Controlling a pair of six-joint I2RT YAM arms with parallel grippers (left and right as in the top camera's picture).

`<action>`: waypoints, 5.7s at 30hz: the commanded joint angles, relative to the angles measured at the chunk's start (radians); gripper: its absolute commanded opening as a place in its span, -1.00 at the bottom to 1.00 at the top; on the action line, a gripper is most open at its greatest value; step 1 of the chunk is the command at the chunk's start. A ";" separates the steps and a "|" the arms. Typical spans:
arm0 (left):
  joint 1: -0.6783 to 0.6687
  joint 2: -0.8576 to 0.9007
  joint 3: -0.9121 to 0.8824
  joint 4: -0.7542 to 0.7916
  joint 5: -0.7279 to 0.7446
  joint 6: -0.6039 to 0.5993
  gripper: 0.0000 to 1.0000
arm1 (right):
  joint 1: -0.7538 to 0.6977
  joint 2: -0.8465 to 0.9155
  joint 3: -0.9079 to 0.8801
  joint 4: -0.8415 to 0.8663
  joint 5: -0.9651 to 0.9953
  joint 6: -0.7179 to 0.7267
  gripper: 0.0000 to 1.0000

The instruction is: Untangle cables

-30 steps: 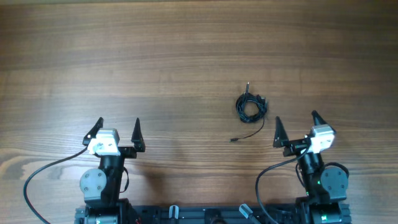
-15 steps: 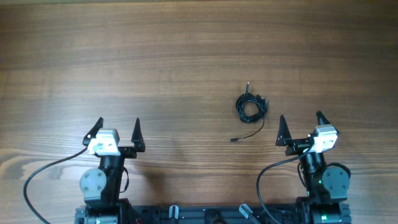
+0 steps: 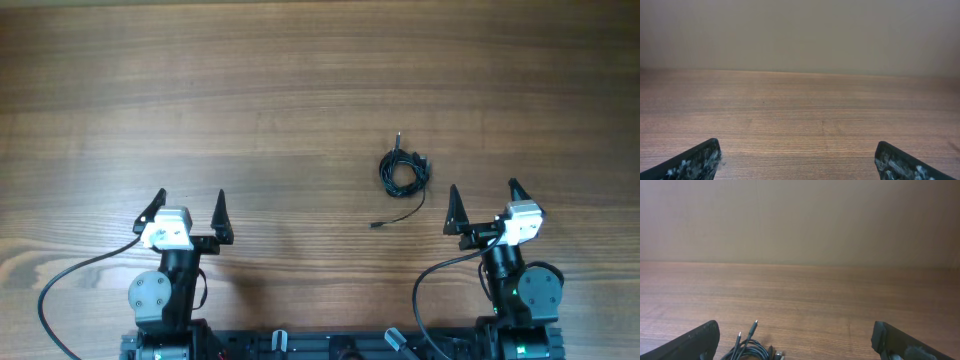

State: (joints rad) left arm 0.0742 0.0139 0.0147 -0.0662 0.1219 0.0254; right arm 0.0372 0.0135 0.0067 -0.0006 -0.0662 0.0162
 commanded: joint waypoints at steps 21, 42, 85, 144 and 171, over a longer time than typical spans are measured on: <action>0.006 -0.009 -0.009 0.003 0.012 0.016 1.00 | -0.003 -0.004 -0.002 0.002 0.007 -0.013 0.99; 0.006 0.036 0.201 -0.084 0.069 -0.117 1.00 | -0.003 -0.004 -0.002 0.002 0.007 -0.013 0.99; -0.841 1.643 1.068 -0.148 -0.060 -0.390 0.89 | -0.003 -0.004 -0.002 0.002 0.007 -0.013 0.99; -0.648 1.710 1.092 -0.533 -0.332 -0.579 0.24 | -0.003 -0.004 -0.002 0.002 0.007 -0.013 0.99; -0.558 1.910 1.085 -0.496 -0.272 -0.608 -0.92 | -0.003 -0.004 -0.002 0.002 0.007 -0.013 0.99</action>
State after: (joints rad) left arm -0.4881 1.8778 1.1118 -0.5568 -0.1368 -0.5819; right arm 0.0372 0.0139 0.0063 -0.0006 -0.0662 0.0128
